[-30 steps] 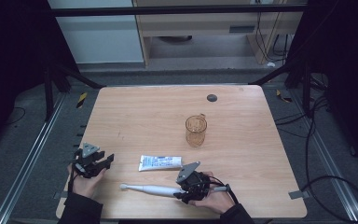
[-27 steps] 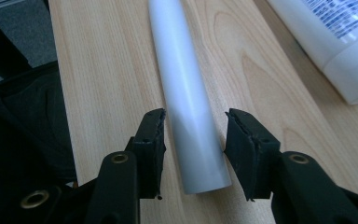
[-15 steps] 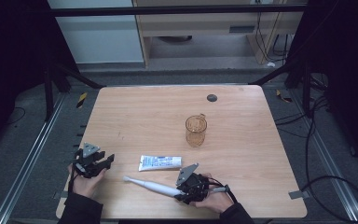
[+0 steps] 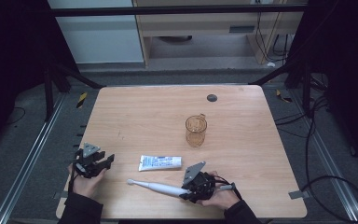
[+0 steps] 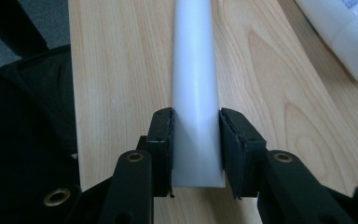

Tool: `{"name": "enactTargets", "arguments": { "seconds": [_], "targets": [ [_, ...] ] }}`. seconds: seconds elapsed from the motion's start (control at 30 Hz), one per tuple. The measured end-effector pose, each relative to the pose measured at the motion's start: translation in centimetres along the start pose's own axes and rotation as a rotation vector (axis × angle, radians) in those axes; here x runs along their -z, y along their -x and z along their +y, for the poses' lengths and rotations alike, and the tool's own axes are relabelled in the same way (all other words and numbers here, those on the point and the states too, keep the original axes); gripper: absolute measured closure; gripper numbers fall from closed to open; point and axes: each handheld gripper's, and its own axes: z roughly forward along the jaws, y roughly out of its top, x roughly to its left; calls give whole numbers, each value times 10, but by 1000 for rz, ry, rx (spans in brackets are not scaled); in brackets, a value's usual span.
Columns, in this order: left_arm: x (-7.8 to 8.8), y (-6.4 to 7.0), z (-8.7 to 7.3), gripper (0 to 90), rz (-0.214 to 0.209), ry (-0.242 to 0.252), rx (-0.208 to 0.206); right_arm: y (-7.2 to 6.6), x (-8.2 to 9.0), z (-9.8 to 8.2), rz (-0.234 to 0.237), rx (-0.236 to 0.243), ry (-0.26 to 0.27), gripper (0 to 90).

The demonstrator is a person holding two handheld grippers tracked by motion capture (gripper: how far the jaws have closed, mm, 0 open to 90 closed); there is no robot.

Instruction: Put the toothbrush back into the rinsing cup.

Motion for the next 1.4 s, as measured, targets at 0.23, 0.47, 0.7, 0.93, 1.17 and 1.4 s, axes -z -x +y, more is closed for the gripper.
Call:
{"name": "enactTargets", "arguments": {
  "seconds": [0.23,0.47,0.7,0.93,1.17,1.4],
  "targets": [
    [-1,0,0,550,1,-5,-2,11,20,-24,14,-27,-6,659],
    [-1,1,-1,550,1,-7,-1,26,34,-45,25,-40,9,658],
    [-3,2,-1,550,-1,-12,-3,36,49,-65,14,-53,7,657],
    [-3,2,-1,549,-3,-12,-3,39,52,-72,6,-50,-7,653],
    [-3,2,-1,547,-5,-13,-3,34,57,-67,-21,-46,30,534],
    [-3,2,-1,546,-6,-12,-2,27,68,-55,-100,-62,63,512]
  ]
}}
